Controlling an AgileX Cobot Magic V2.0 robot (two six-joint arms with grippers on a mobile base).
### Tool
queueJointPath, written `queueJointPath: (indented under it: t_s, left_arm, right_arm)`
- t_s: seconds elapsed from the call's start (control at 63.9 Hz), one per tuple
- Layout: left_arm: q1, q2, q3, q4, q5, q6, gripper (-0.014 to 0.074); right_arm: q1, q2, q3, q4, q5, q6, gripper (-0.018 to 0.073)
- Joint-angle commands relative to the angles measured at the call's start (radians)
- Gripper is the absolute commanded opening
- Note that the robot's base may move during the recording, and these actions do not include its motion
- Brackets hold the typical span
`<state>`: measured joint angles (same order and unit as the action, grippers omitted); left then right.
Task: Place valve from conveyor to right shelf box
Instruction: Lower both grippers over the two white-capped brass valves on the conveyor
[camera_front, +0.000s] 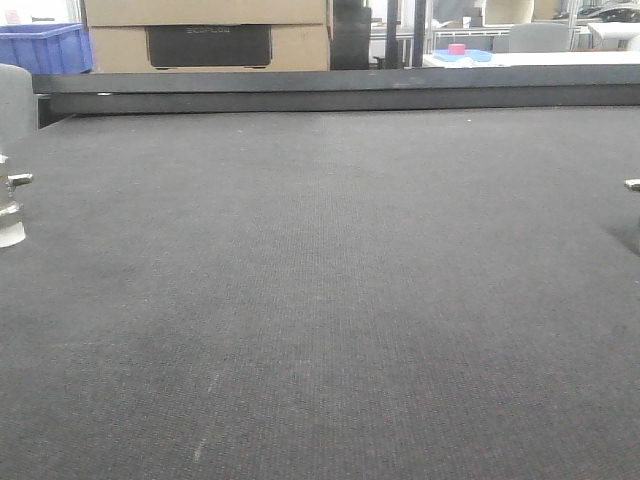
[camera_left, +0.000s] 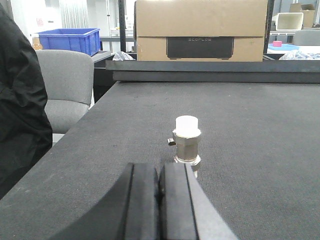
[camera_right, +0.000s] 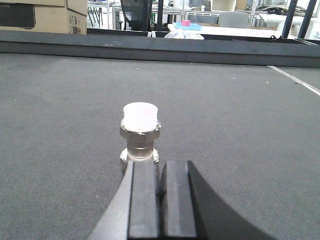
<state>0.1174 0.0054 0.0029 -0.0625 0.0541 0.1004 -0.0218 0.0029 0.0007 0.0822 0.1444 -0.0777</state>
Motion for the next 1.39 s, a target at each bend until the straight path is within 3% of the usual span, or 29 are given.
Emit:
queueJointPath:
  t_s: [0.0,0.626,1.079,1.298,1.377]
  left_arm:
    - [-0.008,-0.005,-0.003,-0.006,-0.018,-0.007,-0.0111]
    - [-0.007,-0.005,-0.003,-0.006,-0.027,-0.007,-0.0111]
    - [-0.007,-0.005,-0.003,-0.006,-0.223,-0.007,-0.0111]
    - [-0.007,0.033,-0.268,-0.004,0.044,-0.007,-0.0109]
    - [-0.007,0.094,-0.37,-0.004,0.154,-0.007,-0.0052]
  right_arm:
    - [-0.005,-0.003,-0.001,-0.002,-0.024,0.0,-0.0163]
    - [-0.005,-0.003,-0.001,-0.002,-0.035,0.0,-0.0163]
    - [-0.005,-0.003,-0.031,0.0,-0.235,0.0,-0.0163]
    - [-0.005,0.011,-0.334,0.004,-0.03,0.0,-0.0163]
    - [-0.005,0.06,-0.419,0.004,-0.001,0.0,-0.0127]
